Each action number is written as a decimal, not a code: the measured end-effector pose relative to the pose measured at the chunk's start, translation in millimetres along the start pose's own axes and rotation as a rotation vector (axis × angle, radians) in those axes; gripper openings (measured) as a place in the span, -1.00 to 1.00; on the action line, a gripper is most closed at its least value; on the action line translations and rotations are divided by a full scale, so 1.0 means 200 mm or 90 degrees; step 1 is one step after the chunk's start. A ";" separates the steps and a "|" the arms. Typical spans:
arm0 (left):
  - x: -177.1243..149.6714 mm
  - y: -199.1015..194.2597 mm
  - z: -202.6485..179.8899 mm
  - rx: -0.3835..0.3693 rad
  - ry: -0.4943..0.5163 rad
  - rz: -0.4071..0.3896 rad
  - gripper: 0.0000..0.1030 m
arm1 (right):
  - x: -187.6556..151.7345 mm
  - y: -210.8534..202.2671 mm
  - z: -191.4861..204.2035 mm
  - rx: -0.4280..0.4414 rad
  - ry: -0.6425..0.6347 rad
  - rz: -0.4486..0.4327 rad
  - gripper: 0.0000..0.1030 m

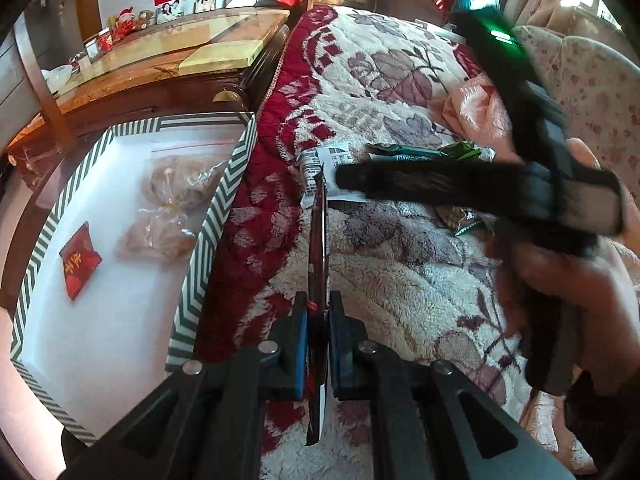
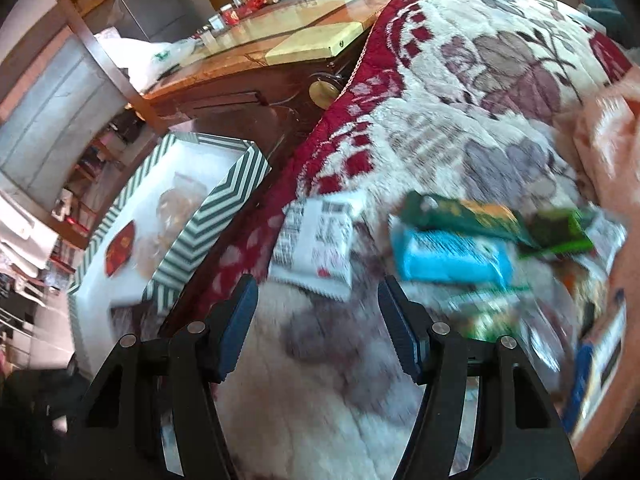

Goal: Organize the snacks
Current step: 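Grasp the Nescafe coffee stick with left gripper while right gripper grasps white barcode packet, then carry the coffee stick and the white packet over the white box with both grippers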

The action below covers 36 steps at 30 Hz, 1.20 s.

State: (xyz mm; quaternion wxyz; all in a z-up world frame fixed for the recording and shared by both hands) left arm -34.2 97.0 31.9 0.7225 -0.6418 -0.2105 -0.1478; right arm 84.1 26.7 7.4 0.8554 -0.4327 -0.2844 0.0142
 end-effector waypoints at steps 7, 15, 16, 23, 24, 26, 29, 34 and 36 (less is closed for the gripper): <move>-0.01 -0.06 0.08 -0.012 -0.022 -0.010 -0.80 | 0.09 0.20 0.04 -0.042 -0.009 0.028 0.22; -0.01 -0.06 0.15 -0.014 -0.048 -0.009 -0.80 | 0.09 0.25 -0.01 -0.033 -0.037 0.055 -0.09; -0.01 -0.06 0.15 -0.015 -0.050 -0.009 -0.80 | 0.08 0.24 0.00 -0.034 -0.041 0.056 -0.09; -0.02 -0.10 0.14 -0.013 -0.049 -0.018 -0.80 | 0.03 0.10 0.02 -0.027 -0.070 0.044 -0.09; -0.02 -0.11 0.14 -0.012 -0.050 -0.020 -0.80 | 0.02 0.08 0.03 -0.023 -0.069 0.041 -0.09; -0.02 -0.12 0.15 -0.009 -0.050 -0.023 -0.80 | 0.00 0.02 0.04 -0.016 -0.069 0.031 -0.09; -0.02 -0.14 0.16 -0.005 -0.057 -0.023 -0.80 | -0.03 -0.04 0.06 -0.005 -0.069 0.021 -0.09; -0.01 -0.18 0.17 0.006 -0.061 -0.036 -0.80 | -0.07 -0.14 0.13 0.000 -0.083 0.004 -0.09; -0.01 -0.20 0.17 0.010 -0.062 -0.043 -0.80 | -0.09 -0.17 0.15 0.004 -0.086 -0.004 -0.09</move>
Point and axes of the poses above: each gripper's, at about its wrist camera, not at the fingertips, and y roughly the way its jaws point, z to its left, x to its top, the point moved 5 cm from there along y, roughly the way its jaws point, and after that the axes turned 12 degrees about x, right-handed, at the moved point
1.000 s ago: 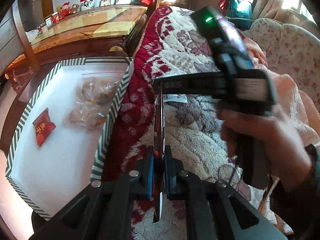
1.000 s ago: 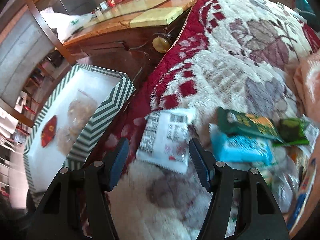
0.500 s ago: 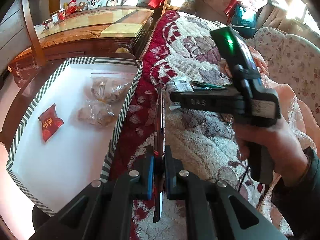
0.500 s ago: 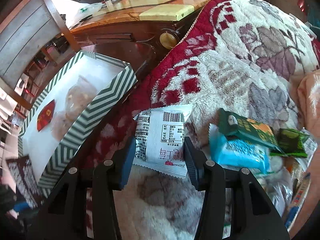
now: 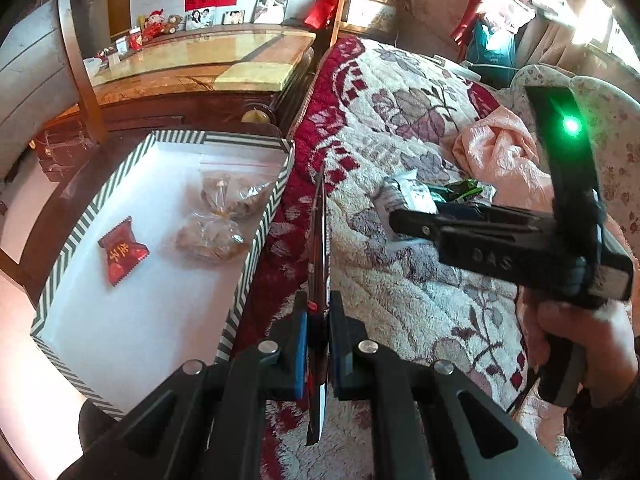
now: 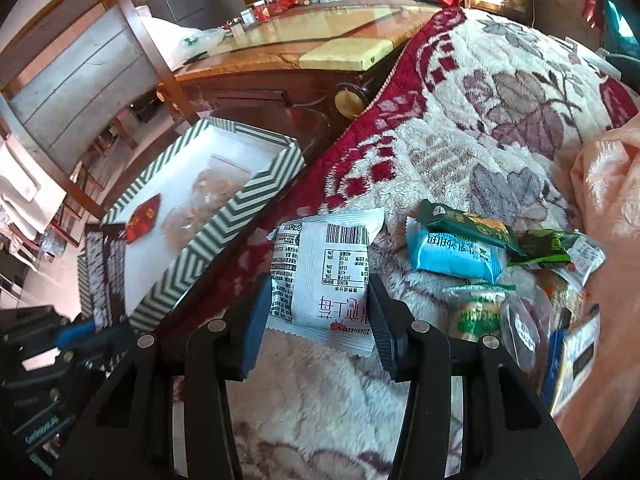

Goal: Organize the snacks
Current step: 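Carry the coffee stick and the white packet over the white box with both grippers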

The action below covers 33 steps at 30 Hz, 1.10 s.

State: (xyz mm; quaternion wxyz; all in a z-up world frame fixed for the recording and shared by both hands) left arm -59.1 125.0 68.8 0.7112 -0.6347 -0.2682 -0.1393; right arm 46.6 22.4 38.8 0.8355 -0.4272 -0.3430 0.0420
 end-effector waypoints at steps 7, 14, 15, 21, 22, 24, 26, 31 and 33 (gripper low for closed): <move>0.03 -0.05 0.04 0.011 -0.007 -0.017 -0.80 | -0.03 -0.04 0.09 0.014 -0.016 0.002 -0.09; 0.05 -0.05 0.16 0.031 -0.034 -0.022 -0.80 | 0.01 -0.02 0.23 0.031 -0.051 0.007 -0.09; 0.06 -0.05 0.18 0.035 -0.040 -0.021 -0.80 | 0.02 -0.01 0.25 0.034 -0.058 0.010 -0.09; 0.08 -0.01 0.33 0.061 -0.068 -0.014 -0.80 | 0.05 0.04 0.35 0.044 -0.082 0.023 -0.09; 0.08 0.00 0.35 0.065 -0.073 -0.012 -0.80 | 0.05 0.05 0.36 0.046 -0.086 0.025 -0.09; 0.07 0.01 0.40 0.073 -0.082 -0.010 -0.80 | 0.06 0.07 0.39 0.047 -0.094 0.032 -0.09; 0.07 0.02 0.44 0.080 -0.089 -0.006 -0.80 | 0.06 0.09 0.41 0.049 -0.100 0.036 -0.09; 0.05 0.06 0.53 0.091 -0.108 0.001 -0.80 | 0.07 0.13 0.47 0.057 -0.116 0.048 -0.09; 0.04 0.08 0.55 0.095 -0.116 0.007 -0.80 | 0.08 0.14 0.50 0.060 -0.123 0.052 -0.09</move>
Point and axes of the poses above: each gripper's, at about its wrist camera, not at the fingertips, and y roughly the way its jaws point, z to its left, x to its top, the point moved 5 cm from there along y, roughly the way its jaws point, and after that the axes turned 12 degrees about x, right-handed, at the moved point
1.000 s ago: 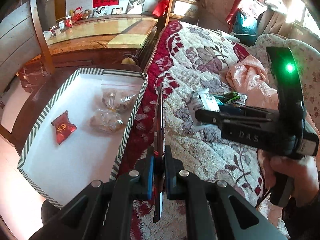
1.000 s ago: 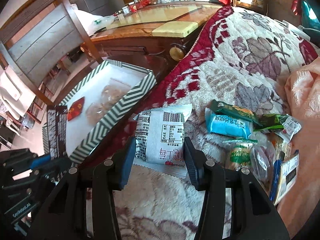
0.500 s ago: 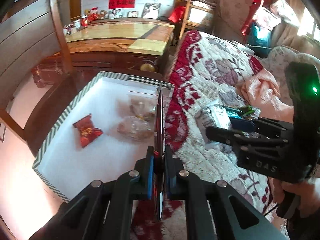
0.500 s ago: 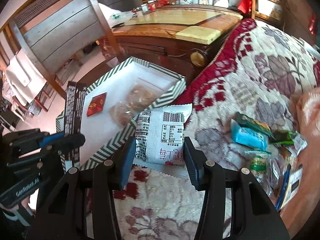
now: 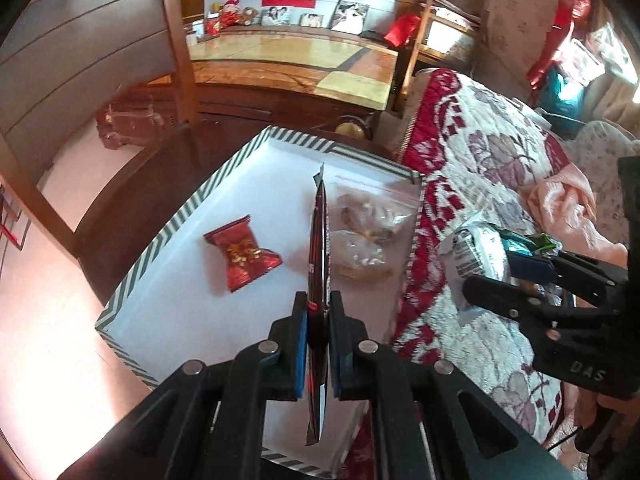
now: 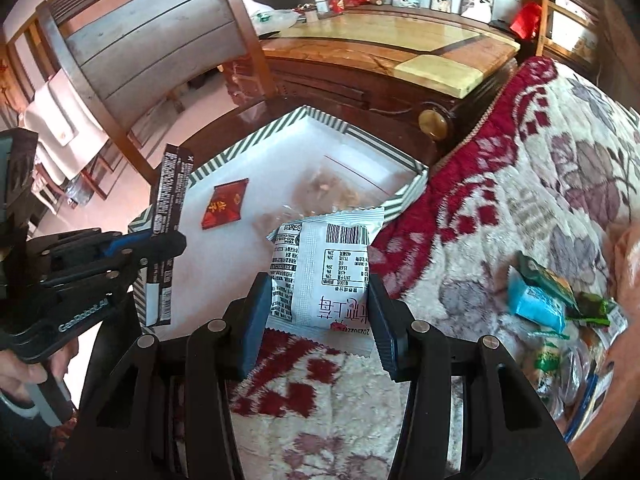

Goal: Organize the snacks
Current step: 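Carry the coffee stick and the white packet over the white box with both grippers, then open both grippers to drop the coffee stick and white packet into the box, then withdraw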

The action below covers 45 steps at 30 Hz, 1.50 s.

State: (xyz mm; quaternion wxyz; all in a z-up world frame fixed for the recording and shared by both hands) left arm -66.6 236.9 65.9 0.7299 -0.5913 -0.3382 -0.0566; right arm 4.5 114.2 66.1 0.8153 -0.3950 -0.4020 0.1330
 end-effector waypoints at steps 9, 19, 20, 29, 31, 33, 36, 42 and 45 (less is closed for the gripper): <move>-0.03 0.12 0.11 0.017 -0.029 0.038 -0.80 | 0.05 0.18 0.14 0.029 -0.037 0.046 -0.10; -0.07 0.24 0.21 0.033 -0.060 0.075 -0.79 | 0.00 0.46 0.24 0.051 -0.060 0.126 -0.10; -0.07 0.24 0.21 0.034 -0.063 0.077 -0.79 | 0.00 0.48 0.24 0.056 -0.059 0.128 -0.10; -0.09 0.29 0.28 0.073 -0.100 0.107 -0.12 | -0.04 0.51 0.28 0.088 -0.049 0.134 0.00; -0.09 0.26 0.30 0.072 -0.119 0.092 0.33 | -0.03 0.48 0.29 0.093 -0.044 0.117 0.20; -0.08 0.23 0.31 0.076 -0.129 0.073 0.37 | -0.03 0.43 0.29 0.091 -0.043 0.102 0.25; -0.06 0.18 0.29 0.084 -0.115 0.059 0.42 | -0.05 0.35 0.27 0.084 -0.037 0.077 0.25; -0.05 0.09 0.15 0.078 -0.084 0.029 0.50 | -0.08 0.19 0.19 0.063 -0.013 0.036 0.25; -0.06 0.05 0.06 0.068 -0.063 0.018 0.53 | -0.10 0.11 0.13 0.047 0.003 0.018 0.25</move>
Point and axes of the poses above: each gripper's, at about its wrist camera, not at the fingertips, and y roughly the way its jaws point, z to its left, x to its top, the point moved 5 cm from there along y, roughly the way its jaws point, and after that the axes turned 12 degrees about x, right-handed, at the moved point
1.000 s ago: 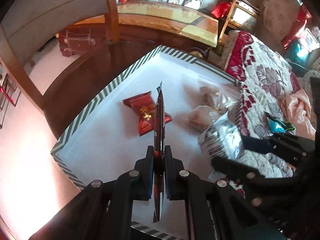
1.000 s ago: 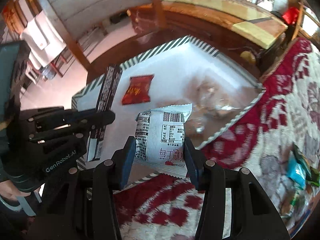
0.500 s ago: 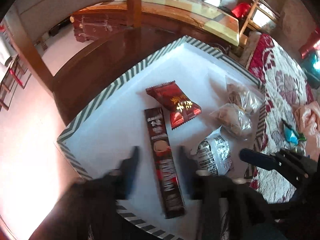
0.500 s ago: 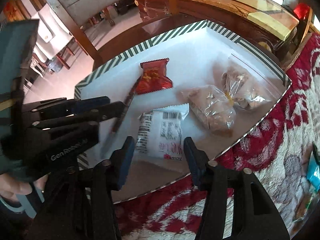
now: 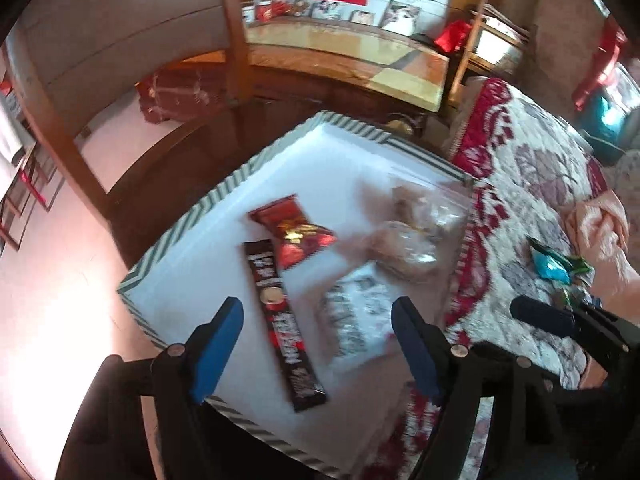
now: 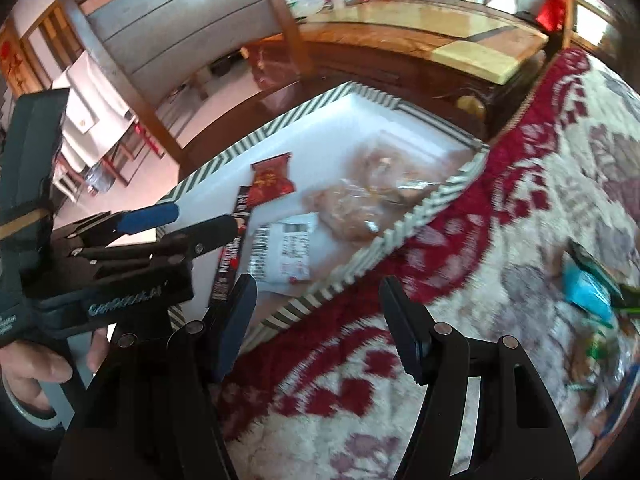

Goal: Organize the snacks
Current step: 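Open both grippers to drop the coffee stick and white packet into the box, then withdraw, then move both grippers to the snack pile and grasp the blue milk sachet with left gripper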

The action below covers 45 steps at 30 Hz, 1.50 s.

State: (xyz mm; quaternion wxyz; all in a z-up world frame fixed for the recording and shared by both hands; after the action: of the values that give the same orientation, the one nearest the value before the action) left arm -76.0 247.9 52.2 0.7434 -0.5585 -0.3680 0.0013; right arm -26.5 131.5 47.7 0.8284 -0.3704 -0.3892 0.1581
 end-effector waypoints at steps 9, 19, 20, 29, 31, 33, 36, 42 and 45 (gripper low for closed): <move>-0.05 -0.10 -0.25 -0.033 0.046 -0.014 0.57 | -0.10 -0.21 -0.19 -0.070 0.044 -0.041 0.25; -0.12 -0.17 -0.55 -0.067 0.116 -0.019 0.58 | -0.30 -0.41 -0.38 -0.113 0.096 -0.056 0.25; -0.12 -0.18 -0.58 -0.070 0.123 -0.019 0.58 | -0.33 -0.44 -0.41 -0.119 0.104 -0.059 0.25; -0.16 -0.19 -0.82 -0.104 0.178 -0.003 0.58 | -0.52 -0.66 -0.64 -0.156 0.179 -0.091 0.25; -0.16 -0.19 -0.86 -0.109 0.187 -0.002 0.58 | -0.55 -0.69 -0.69 -0.162 0.196 -0.097 0.25; -0.15 -0.19 -0.91 -0.111 0.197 0.000 0.58 | -0.57 -0.72 -0.73 -0.163 0.208 -0.104 0.25; -0.14 -0.18 -0.98 -0.114 0.208 0.003 0.58 | -0.59 -0.74 -0.77 -0.164 0.219 -0.111 0.25; -0.12 -0.14 -1.07 -0.118 0.215 0.015 0.58 | -0.57 -0.75 -0.81 -0.164 0.222 -0.115 0.25; -0.11 -0.11 -1.09 -0.116 0.217 0.023 0.58 | -0.54 -0.76 -0.84 -0.168 0.217 -0.116 0.25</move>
State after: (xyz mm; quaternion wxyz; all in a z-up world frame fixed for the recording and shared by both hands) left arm 19.4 49.3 34.7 0.7414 -0.6219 -0.2252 -0.1133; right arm 27.5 -113.2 31.0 0.8376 -0.4599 -0.2926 -0.0348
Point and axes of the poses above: each gripper's, at about its wrist camera, not at the fingertips, and y roughly the way its jaws point, z to its left, x to its top, the point moved 5 cm from there along y, roughly the way its jaws point, and after that the axes turned 12 degrees about x, right-handed, at the moved point
